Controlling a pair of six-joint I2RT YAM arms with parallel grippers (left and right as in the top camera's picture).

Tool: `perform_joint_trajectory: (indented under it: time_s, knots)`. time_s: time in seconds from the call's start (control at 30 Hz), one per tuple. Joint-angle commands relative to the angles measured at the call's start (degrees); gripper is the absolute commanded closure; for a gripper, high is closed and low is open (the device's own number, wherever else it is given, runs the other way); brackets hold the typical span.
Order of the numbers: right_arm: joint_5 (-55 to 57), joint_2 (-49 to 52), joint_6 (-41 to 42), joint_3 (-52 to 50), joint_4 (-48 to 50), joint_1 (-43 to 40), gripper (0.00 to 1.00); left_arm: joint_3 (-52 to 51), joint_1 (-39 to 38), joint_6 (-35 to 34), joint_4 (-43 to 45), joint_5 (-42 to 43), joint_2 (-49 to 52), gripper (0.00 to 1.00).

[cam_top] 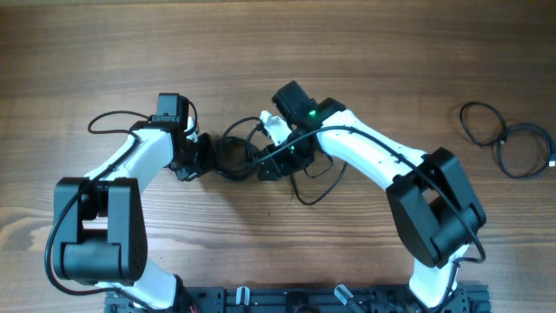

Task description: Untangle cables

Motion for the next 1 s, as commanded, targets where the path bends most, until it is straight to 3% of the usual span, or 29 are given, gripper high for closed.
perform_joint_trajectory:
  time_s: [0.0, 0.07, 0.17, 0.23, 0.3, 0.67, 0.7, 0.73, 0.77, 0.83, 0.9, 0.97]
  knots:
    - [5.9, -1.0, -9.3, -2.3, 3.7, 3.8, 0.43, -1.5, -0.2, -0.5, 0.7, -2.8, 1.1, 0.95]
    - [15.5, -0.9, -12.0, -3.4, 6.2, 5.2, 0.43, -1.5, -0.2, -0.5, 0.6, -2.8, 1.1, 0.95]
    - [20.9, -0.9, -12.3, -3.5, 6.8, 5.0, 0.39, -1.5, -0.2, -0.5, 0.6, -2.8, 1.1, 0.95]
    - [20.8, -0.9, -12.3, -3.6, 6.8, 5.0, 0.57, -1.5, -0.2, -0.5, 0.6, -2.8, 1.1, 0.95]
    - [20.8, -0.9, -12.5, -3.6, 6.7, 5.0, 0.64, -1.5, -0.2, -0.5, 0.6, -2.8, 1.1, 0.95]
    - [14.8, -0.9, -23.5, -5.3, 3.8, 5.1, 0.66, -1.5, -0.2, -0.5, 0.6, -2.8, 1.1, 0.95]
    - [14.8, -0.9, -23.5, -5.3, 4.0, 5.1, 0.81, -1.5, -0.2, -0.5, 0.6, -2.8, 1.1, 0.95]
    - [14.8, -0.9, -23.4, -5.3, 4.0, 5.1, 0.83, -1.5, -0.2, -0.5, 0.7, -2.8, 1.1, 0.95]
    - [14.8, -0.9, -23.0, -5.3, 4.0, 5.1, 0.8, -1.5, -0.2, -0.5, 0.7, -2.8, 1.1, 0.95]
    - [14.8, -0.9, -23.7, -5.3, 4.1, 5.1, 0.6, -1.5, -0.2, -0.5, 0.8, -2.8, 1.2, 0.95]
    - [15.0, -0.8, -26.8, -5.3, 4.4, 5.1, 0.6, -1.5, -0.2, -0.5, 0.8, -2.8, 1.1, 0.95]
    - [15.0, -0.4, -28.9, -5.3, 4.7, 5.1, 0.68, -1.5, -0.2, -0.5, 0.8, -2.8, 1.1, 0.95]
